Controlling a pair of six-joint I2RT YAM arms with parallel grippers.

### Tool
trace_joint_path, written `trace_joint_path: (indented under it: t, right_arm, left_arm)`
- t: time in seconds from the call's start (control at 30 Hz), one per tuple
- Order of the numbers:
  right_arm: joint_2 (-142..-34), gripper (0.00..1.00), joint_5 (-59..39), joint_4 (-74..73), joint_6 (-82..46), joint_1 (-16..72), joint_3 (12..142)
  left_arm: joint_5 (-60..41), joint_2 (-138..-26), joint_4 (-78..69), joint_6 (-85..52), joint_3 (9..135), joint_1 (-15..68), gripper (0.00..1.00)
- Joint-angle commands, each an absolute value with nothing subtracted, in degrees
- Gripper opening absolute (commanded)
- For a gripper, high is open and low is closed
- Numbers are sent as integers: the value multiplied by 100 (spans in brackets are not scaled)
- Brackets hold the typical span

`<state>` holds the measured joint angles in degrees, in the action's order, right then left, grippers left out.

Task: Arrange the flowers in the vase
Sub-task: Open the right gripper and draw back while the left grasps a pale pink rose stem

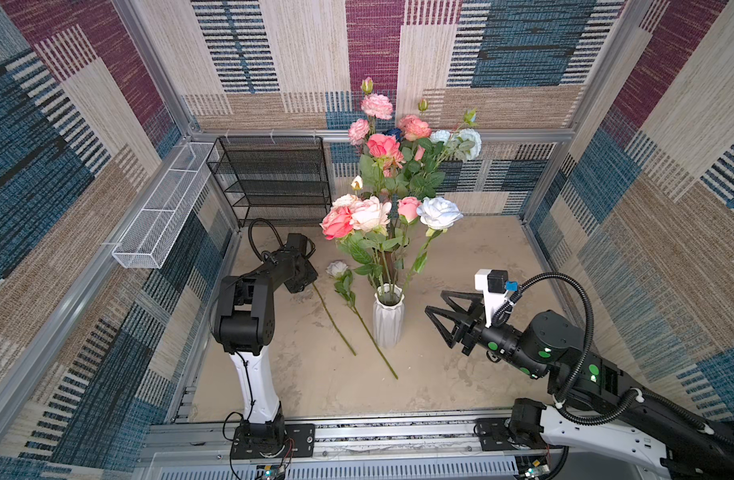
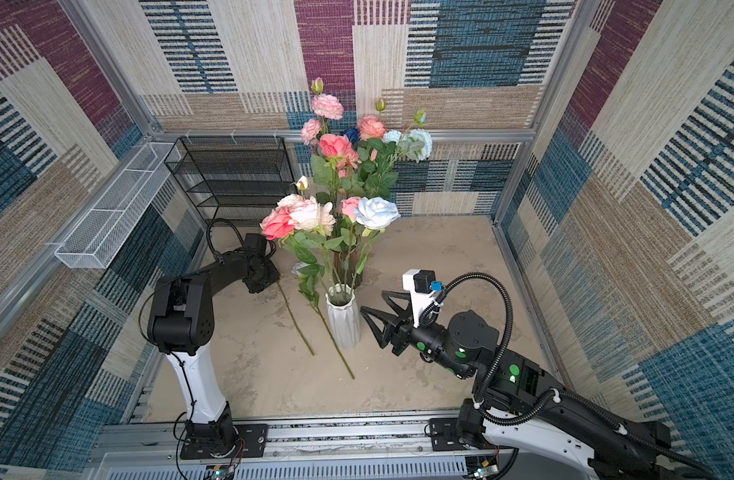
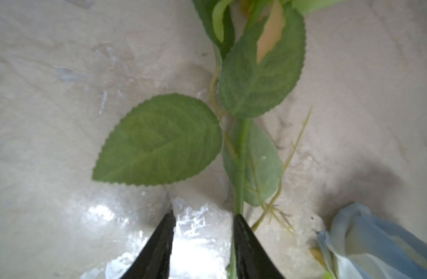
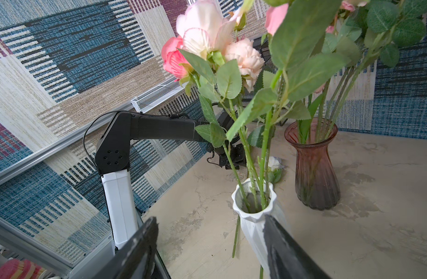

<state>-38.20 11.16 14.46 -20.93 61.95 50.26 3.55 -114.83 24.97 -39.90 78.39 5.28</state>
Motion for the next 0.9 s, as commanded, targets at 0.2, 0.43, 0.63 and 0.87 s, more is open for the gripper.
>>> trace_joint_path:
  t: [0.2,0.43,0.63,0.87]
  right_arm:
    - [-3890,71,1246,1433,-2101,6200,4999]
    - [-3851,71,1282,1489,-2092,6203,5038]
    - [-3751,72,1357,1528,-2110,6198,5052]
    - [-3731,72,1392,1576,-2094,6198,5097]
  left_arm:
    - [420,-11171,2061,-4017,7614,712,49]
    - [777,-11866,3205,-3759,8536,773,45]
    - [806,-12108,3435,-3713,8659,782,28]
    - [1052,-11858,3432,-3643,8406,782,0]
